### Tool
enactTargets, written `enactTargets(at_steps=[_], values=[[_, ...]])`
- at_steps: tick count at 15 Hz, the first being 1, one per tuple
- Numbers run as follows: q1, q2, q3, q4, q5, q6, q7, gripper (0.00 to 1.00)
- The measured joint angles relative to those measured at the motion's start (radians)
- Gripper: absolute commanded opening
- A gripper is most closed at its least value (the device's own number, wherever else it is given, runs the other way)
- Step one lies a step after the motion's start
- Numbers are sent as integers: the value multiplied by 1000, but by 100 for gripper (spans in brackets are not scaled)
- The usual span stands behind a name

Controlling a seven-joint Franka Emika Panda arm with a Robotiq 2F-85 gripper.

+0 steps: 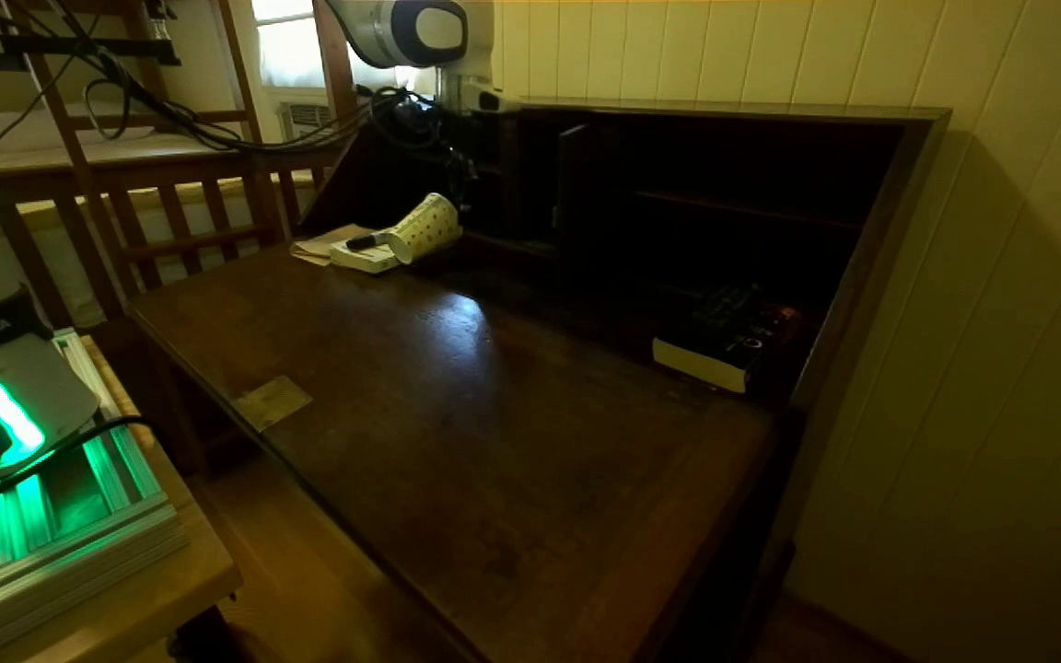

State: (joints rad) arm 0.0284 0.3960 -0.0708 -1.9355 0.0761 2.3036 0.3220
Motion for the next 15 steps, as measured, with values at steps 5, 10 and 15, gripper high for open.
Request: enactTargets(at_steps=[5, 10, 15], values=[[2, -49, 1, -24, -7, 44, -6, 1], [-12, -150, 19, -182, 26, 333, -113, 1], [-99, -220, 163, -317, 326, 597, -442, 1]])
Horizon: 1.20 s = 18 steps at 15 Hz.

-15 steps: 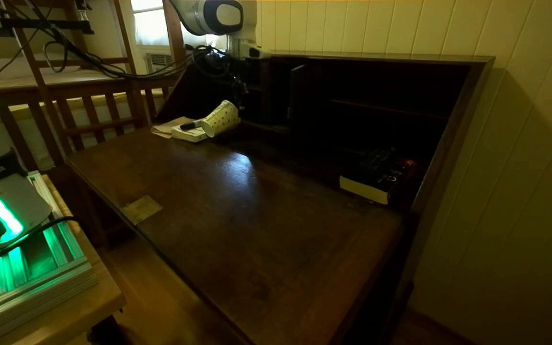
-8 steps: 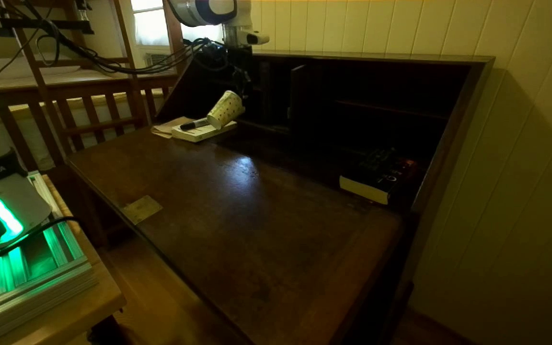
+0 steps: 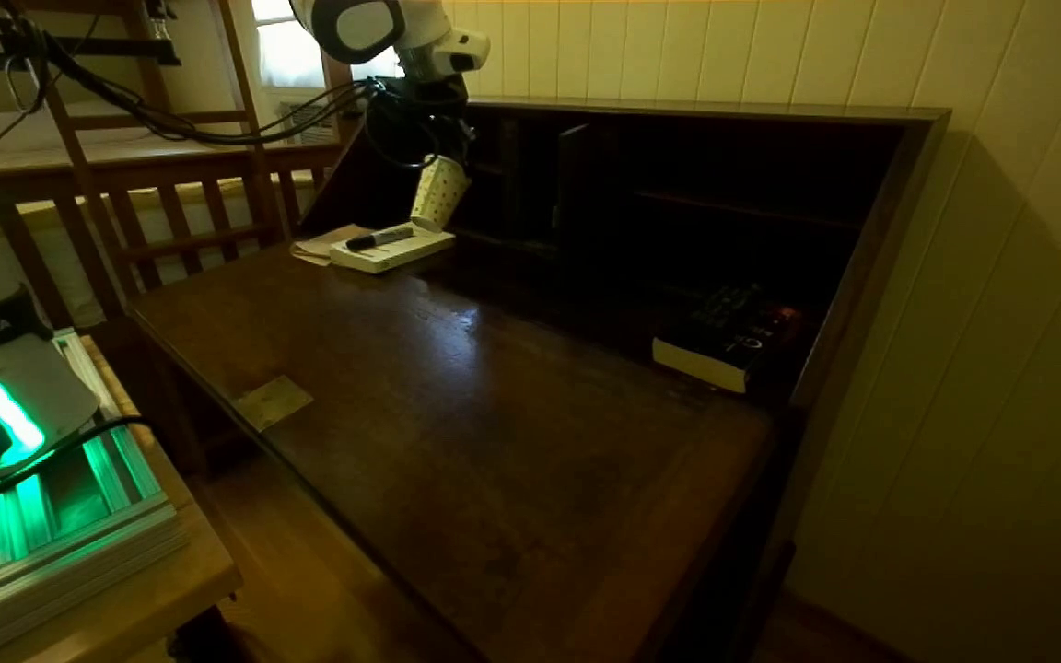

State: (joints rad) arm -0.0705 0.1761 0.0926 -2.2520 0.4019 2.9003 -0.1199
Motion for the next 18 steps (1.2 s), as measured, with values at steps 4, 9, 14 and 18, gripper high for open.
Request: enactTargets(at_steps=[4, 9, 14, 18], values=[[-145, -27, 236, -6, 289, 57, -309, 1], [-334, -39, 427, 40, 510, 43, -669, 1], [-500, -40, 506, 69, 723, -92, -1042, 1], [-532, -35, 502, 66, 789, -137, -1140, 3]])
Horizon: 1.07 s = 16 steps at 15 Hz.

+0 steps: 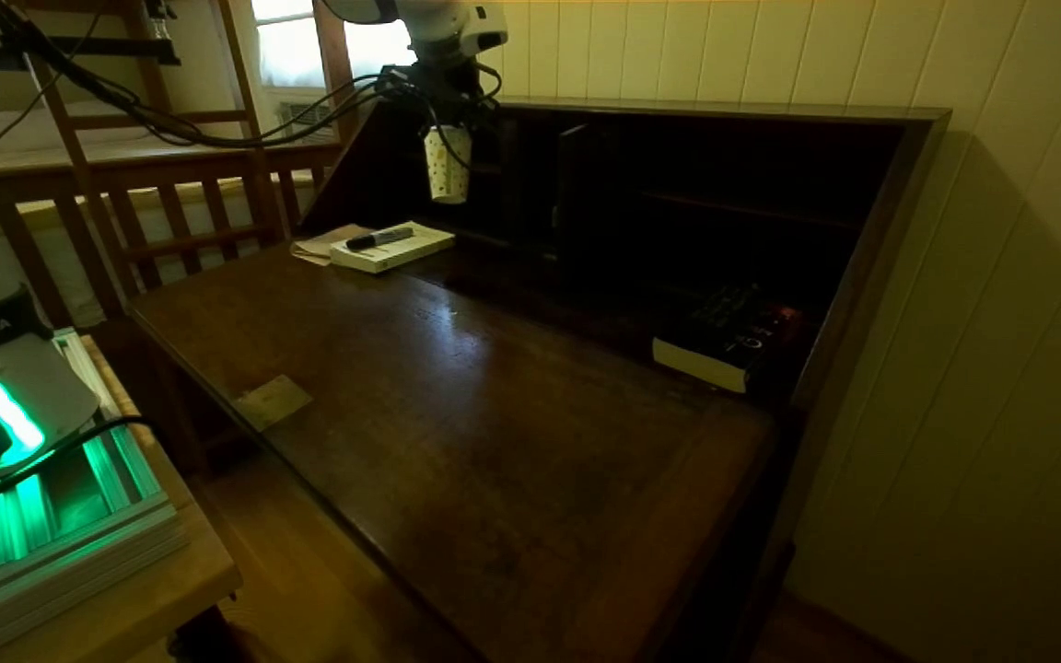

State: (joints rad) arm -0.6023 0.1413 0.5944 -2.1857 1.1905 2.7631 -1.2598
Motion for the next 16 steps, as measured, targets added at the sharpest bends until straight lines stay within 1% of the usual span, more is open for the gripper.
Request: enactTargets(at_steps=[6, 8, 10, 16], values=[[7, 0, 4, 0, 1, 2, 4, 1], [7, 0, 6, -1, 29, 2, -14, 1], [6, -1, 11, -5, 99, 2, -68, 1], [2, -21, 19, -41, 385, 2, -327, 1]])
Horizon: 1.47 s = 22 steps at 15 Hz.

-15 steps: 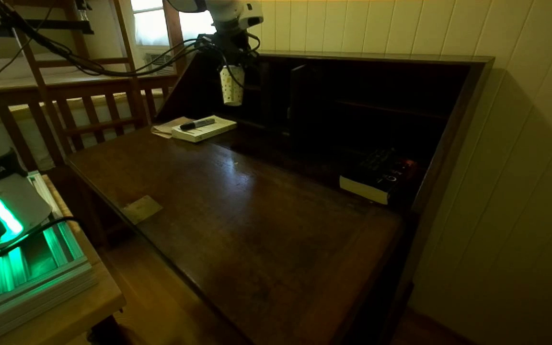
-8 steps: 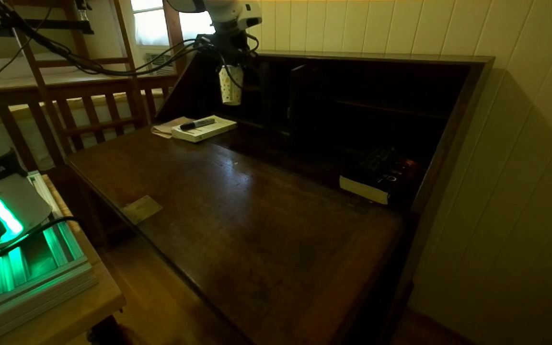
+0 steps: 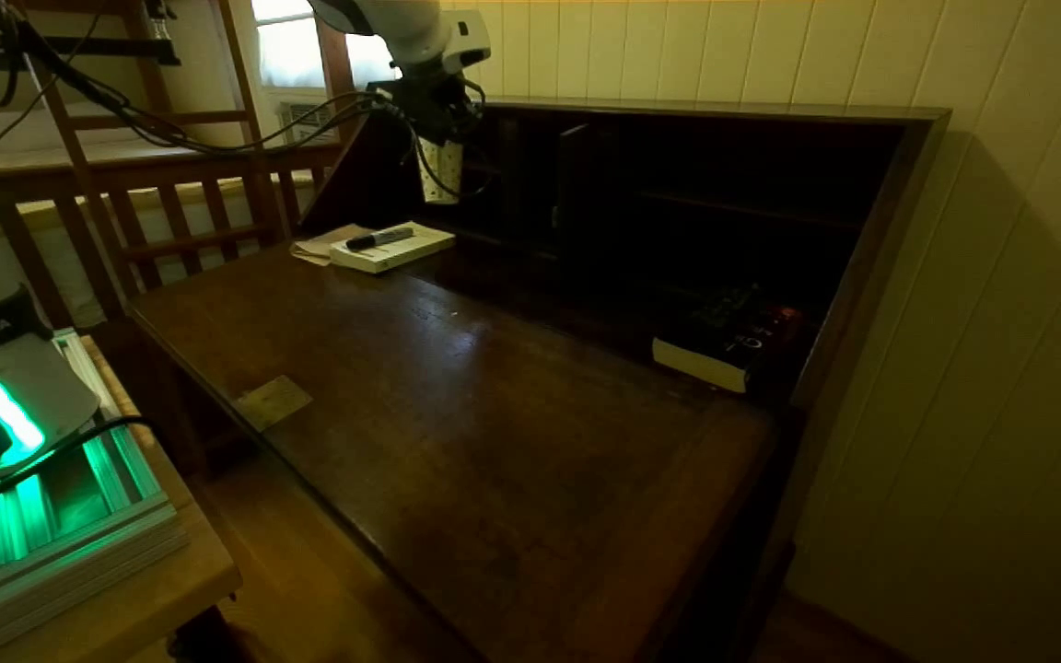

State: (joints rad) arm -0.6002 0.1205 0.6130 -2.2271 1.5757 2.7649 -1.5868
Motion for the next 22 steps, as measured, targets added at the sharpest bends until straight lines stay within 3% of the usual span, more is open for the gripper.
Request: enactTargets(at_steps=[6, 12, 22], values=[[0, -36, 0, -86, 197, 35, -93, 1], [-2, -65, -19, -114, 488, 83, -323, 1], [-2, -57, -60, -145, 798, 88, -646, 1]])
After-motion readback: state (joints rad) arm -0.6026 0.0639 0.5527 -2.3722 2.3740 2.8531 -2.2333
